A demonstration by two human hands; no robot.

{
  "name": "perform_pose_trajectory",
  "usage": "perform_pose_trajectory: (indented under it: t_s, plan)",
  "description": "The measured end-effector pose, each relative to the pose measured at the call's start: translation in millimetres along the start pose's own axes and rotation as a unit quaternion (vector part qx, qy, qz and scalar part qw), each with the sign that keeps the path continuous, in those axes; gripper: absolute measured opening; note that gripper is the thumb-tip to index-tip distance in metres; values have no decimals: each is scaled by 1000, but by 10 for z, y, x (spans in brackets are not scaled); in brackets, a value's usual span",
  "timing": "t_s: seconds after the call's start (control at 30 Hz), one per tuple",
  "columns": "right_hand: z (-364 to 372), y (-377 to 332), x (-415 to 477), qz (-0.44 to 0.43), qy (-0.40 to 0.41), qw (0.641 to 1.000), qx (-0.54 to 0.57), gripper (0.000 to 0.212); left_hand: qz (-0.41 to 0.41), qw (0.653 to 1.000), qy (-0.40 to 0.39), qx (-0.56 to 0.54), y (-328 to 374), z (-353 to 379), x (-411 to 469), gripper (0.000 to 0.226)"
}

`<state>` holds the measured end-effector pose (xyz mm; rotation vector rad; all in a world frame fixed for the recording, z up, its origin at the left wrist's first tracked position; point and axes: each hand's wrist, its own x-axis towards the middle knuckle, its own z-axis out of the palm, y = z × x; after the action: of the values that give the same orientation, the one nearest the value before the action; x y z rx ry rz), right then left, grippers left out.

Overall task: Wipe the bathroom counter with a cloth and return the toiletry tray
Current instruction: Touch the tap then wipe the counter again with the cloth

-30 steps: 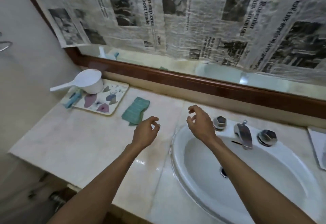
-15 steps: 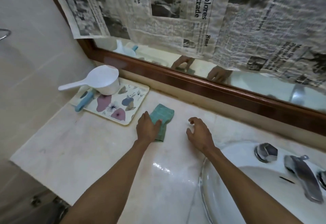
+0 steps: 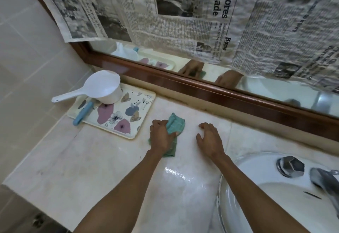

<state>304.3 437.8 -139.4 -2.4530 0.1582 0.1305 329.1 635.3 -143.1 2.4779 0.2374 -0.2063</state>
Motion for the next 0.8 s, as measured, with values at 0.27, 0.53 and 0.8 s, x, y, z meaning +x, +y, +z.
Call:
perform_pose_trajectory:
  t_s: [0.27,0.53,0.8]
  plan:
    - [63,38,0,-8,12,1000,-12,38,58,998,30,-27,-59,78,-86,55]
    - [251,49,18,-25,33,995,-92,55,104,990,68,-64,-109,72,-81,46]
    - [620,-122,28,28,13,983,-180,71,37,969,19,-242,-163,-565,128,51]
